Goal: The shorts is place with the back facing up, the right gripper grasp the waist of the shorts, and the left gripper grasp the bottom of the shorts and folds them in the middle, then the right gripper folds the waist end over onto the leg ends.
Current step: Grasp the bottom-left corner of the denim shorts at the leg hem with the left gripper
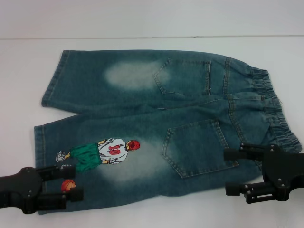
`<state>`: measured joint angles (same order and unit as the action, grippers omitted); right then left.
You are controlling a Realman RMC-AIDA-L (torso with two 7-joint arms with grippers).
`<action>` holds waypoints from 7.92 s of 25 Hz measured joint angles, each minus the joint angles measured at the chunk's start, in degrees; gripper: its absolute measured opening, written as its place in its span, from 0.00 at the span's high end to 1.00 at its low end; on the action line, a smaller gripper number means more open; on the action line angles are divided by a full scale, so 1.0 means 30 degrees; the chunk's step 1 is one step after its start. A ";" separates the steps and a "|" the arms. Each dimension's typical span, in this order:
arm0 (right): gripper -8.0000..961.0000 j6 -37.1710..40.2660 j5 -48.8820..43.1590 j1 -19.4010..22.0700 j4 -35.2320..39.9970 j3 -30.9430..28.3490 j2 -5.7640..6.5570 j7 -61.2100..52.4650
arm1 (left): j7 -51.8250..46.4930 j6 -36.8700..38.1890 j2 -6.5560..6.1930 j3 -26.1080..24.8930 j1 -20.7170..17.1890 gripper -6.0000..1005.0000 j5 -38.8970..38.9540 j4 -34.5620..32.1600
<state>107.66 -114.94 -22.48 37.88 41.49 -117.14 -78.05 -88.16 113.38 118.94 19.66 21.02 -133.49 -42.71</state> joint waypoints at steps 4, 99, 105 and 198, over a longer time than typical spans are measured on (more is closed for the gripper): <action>0.03 -0.0001 -0.0005 -0.0006 0.0001 -0.0001 -0.0003 0.0000 | 0.0000 -0.0001 0.0020 -0.0022 -0.0001 0.13 0.0020 0.0001; 0.03 -0.0940 -0.0064 -0.0007 -0.0496 -0.0031 -0.0001 0.0733 | -1.4795 -0.2782 -0.0363 0.2463 0.1183 0.13 -0.5514 -0.2996; 0.03 -0.0938 -0.0064 -0.0007 -0.0497 -0.0031 0.0000 0.0734 | -1.4773 -0.2772 -0.0375 0.2471 0.1290 0.13 -0.5443 -0.2992; 0.03 -0.1174 -0.0062 -0.0034 -0.0527 -0.0086 0.0000 0.0763 | -1.3215 -0.3043 -0.0241 0.2449 0.1776 0.64 -0.5306 -0.2443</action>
<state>104.14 -115.13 -22.58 36.29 41.23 -117.14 -75.76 -127.80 104.25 118.21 27.01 26.34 -149.41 -50.04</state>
